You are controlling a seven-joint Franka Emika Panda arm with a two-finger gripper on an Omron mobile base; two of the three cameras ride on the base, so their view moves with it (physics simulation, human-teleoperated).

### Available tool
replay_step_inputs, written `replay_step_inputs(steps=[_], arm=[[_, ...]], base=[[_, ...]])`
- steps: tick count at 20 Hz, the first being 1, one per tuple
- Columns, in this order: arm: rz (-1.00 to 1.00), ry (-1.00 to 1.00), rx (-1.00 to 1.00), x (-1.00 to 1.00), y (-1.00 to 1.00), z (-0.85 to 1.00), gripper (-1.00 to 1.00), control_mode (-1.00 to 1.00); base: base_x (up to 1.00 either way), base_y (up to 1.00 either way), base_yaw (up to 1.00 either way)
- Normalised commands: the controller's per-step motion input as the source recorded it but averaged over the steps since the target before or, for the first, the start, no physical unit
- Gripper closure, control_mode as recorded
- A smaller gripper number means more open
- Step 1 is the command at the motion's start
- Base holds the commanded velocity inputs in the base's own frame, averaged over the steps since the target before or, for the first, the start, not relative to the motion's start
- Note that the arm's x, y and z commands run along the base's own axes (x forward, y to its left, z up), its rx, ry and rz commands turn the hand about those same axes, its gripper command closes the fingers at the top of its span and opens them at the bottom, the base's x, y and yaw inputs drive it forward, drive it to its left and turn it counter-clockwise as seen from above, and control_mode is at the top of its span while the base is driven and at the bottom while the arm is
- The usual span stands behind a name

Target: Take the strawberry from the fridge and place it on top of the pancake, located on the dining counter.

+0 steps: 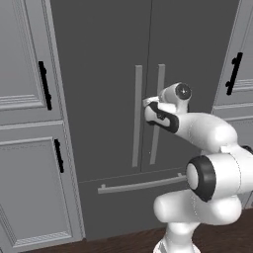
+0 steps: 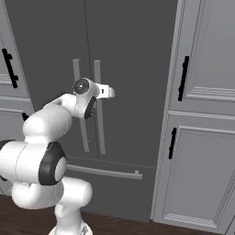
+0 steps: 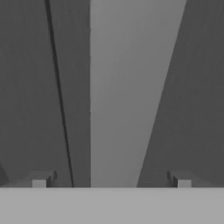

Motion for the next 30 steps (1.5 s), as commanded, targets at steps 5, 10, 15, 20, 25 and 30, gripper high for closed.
replay_step_inputs(steps=[5, 10, 15, 20, 25, 30], arm=[[0.01, 0.0, 0.01, 0.33, -0.22, 0.0, -1.0, -1.0], [0.0, 0.0, 0.0, 0.3, -0.02, 0.0, -1.0, -1.0], [0.0, 0.0, 0.0, 0.16, 0.0, 0.0, 1.0, -1.0], [-0.02, 0.0, 0.02, -0.61, -0.14, 0.0, 1.0, -1.0], [-0.1, 0.12, 0.0, -0.94, -0.78, -0.03, 1.0, -1.0], [-0.07, 0.14, 0.0, -1.0, -1.0, -0.07, 1.0, -1.0]], base=[[0.0, 0.0, 0.0], [0.0, 0.0, 0.0], [0.0, 0.0, 0.0], [0.0, 0.0, 0.0], [0.0, 0.0, 0.0], [0.0, 0.0, 0.0]])
